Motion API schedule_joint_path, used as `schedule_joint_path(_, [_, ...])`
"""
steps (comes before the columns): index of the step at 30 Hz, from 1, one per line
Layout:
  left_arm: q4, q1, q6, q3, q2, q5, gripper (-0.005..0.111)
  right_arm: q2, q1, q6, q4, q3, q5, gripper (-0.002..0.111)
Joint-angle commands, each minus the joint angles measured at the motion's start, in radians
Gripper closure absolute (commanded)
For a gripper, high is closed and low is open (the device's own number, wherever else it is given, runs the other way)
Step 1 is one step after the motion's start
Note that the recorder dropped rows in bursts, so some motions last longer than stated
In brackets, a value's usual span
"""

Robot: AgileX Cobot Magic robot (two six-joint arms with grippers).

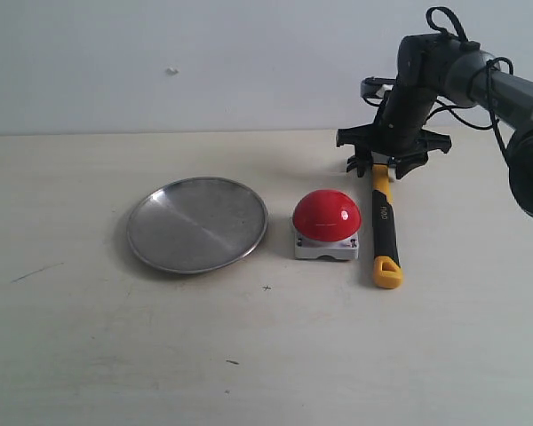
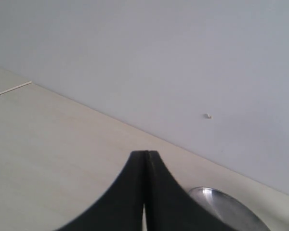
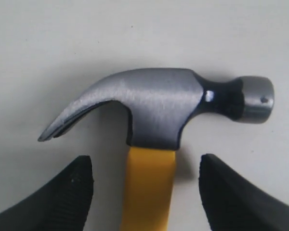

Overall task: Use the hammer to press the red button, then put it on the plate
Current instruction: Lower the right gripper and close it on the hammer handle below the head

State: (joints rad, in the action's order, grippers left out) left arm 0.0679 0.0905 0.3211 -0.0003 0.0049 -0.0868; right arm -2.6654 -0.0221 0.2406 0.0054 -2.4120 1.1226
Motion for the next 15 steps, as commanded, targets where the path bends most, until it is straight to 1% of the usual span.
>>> schedule_joint_path(1, [-0.001, -0.001, -0.004, 0.0, -0.005, -0.001, 0.107, -0.022, -0.001, -0.003, -0.005, -0.009, -0.016, 0.048])
schedule_joint_path(13, [-0.001, -0.001, -0.004, 0.0, -0.005, -0.001, 0.107, -0.023, -0.001, -0.004, -0.005, -0.011, -0.054, 0.048])
schedule_joint_path(15, [-0.001, -0.001, -0.004, 0.0, -0.005, -0.001, 0.107, -0.023, -0.001, -0.004, -0.005, -0.011, -0.046, 0.05])
